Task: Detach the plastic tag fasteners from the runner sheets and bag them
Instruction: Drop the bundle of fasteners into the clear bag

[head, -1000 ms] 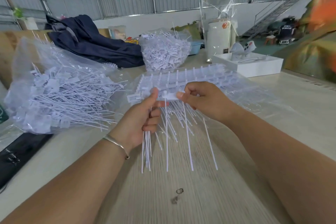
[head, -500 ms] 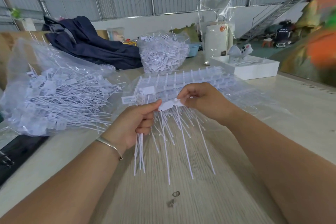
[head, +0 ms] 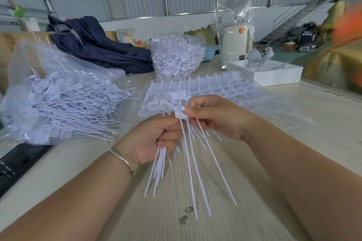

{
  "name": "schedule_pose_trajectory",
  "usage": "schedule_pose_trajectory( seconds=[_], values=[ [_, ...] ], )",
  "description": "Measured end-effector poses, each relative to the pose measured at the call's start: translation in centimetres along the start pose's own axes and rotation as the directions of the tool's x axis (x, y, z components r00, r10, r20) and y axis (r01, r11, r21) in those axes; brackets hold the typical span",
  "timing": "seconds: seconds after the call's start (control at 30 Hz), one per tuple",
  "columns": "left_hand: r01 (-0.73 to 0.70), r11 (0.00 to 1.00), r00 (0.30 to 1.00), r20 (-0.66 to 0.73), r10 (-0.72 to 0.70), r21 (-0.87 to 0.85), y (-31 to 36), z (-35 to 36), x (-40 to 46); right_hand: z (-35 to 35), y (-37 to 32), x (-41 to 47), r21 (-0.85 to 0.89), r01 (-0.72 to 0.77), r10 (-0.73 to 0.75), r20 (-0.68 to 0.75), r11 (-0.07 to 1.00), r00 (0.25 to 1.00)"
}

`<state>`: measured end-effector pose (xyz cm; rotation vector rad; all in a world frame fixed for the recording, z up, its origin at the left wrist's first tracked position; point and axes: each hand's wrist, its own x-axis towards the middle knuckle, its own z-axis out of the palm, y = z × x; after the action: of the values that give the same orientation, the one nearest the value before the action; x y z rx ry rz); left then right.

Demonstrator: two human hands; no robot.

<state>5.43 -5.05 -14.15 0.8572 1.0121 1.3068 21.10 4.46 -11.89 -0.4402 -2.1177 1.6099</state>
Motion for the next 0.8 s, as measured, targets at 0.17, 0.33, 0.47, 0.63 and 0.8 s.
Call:
schedule_pose_trajectory(
  seconds=[0.17, 0.33, 0.47, 0.63, 0.8],
  values=[
    [-0.015, 0.999, 1.0, -0.003, 0.015, -0.039, -0.1, 0.4, 0.1, 0.2, 0.2, 0.2, 0.072, 0.014, -0.012, -0.017, 0.997, 1.0],
    [0.004, 1.0, 0.993, -0.119, -0.005, -0.008, 0.3, -0.4, 0.4, -0.1, 0.8, 0.4, -0.052, 0.049, -0.059, -0.209, 0.997, 0.976],
    [0.011, 0.99, 0.947, -0.32, 0.036, 0.144, 0.2, -1.1, 0.5, -0.1, 1.8, 0.9, -0.282, 0.071, -0.167, -0.33, 0.957, 0.929],
    [0.037, 0.96, 0.956, -0.29, 0.047, 0.276, -0.2, -0.5, 0.4, -0.1, 1.9, 1.1, -0.301, 0.106, -0.197, -0.289, 0.948, 0.937],
    [0.028, 0.938, 0.968, -0.243, 0.061, 0.346, -0.1, -0.7, 0.6, -1.0, 1.2, 0.5, -0.259, 0.046, -0.101, -0.202, 0.965, 0.974]
  ],
)
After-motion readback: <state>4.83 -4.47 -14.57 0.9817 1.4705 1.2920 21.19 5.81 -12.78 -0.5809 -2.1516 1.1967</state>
